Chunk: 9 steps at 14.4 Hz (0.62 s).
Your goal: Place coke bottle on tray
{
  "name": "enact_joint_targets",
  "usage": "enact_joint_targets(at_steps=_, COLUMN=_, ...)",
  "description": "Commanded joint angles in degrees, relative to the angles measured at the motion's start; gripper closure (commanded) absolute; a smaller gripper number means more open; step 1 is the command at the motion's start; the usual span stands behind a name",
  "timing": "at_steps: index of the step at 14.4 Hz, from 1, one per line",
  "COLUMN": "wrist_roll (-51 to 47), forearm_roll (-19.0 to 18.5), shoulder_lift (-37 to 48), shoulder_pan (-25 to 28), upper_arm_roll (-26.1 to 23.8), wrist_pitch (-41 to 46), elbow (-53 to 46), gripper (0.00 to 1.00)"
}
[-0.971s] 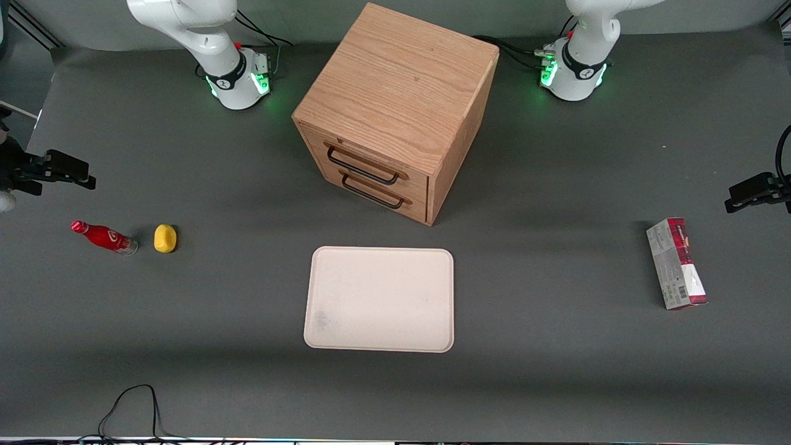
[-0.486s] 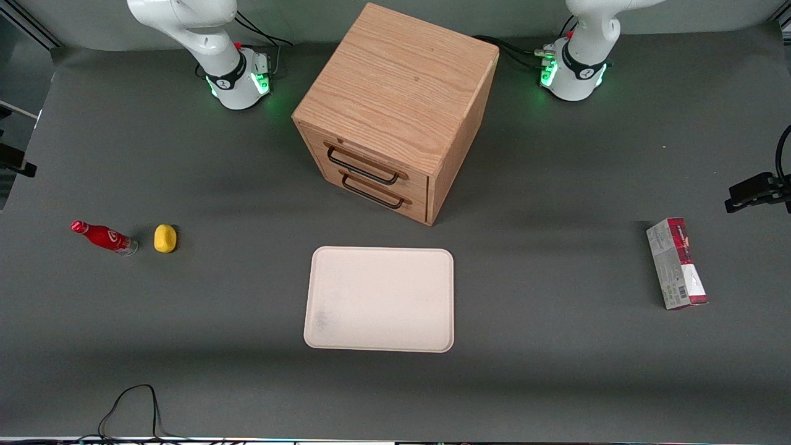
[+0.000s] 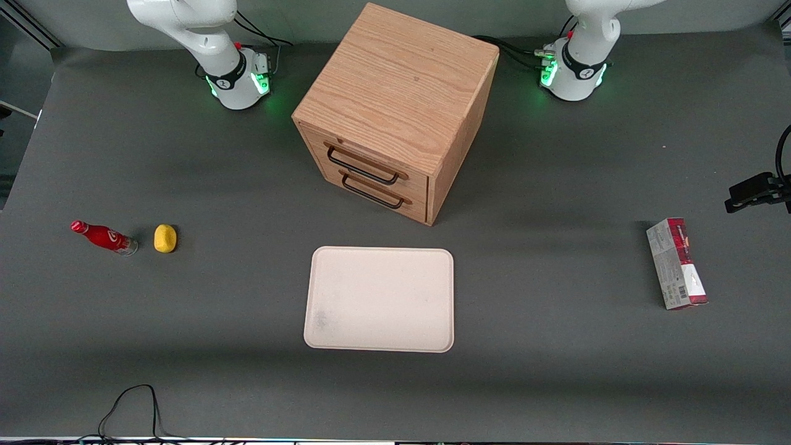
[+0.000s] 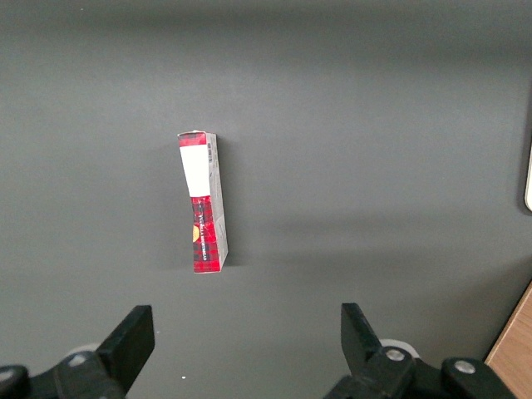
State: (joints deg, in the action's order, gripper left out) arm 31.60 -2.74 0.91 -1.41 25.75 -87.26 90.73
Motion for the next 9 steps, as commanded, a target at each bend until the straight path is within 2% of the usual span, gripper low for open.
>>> enact_joint_targets(at_steps=1, wrist_roll=2.33, forearm_roll=-0.69, shoulder_lift=0.94, shoulder_pan=0.53, upper_arm_roll=1.23, wrist_pitch=-2.82, elbow=2.52, gripper=0.0)
enact_joint_targets(at_steps=5, wrist_roll=2.33, forearm_roll=-0.69, shoulder_lift=0.67, shoulder_pan=0.62, upper_arm_roll=1.23, wrist_pitch=-9.22, elbow=8.12, gripper=0.0)
enact_joint_targets(at_steps=9, wrist_roll=2.24, forearm_roll=-0.16, shoulder_lift=0.67, shoulder_pan=0.62, upper_arm_roll=1.32, wrist_pitch=-23.54, elbow=20.15, gripper=0.0)
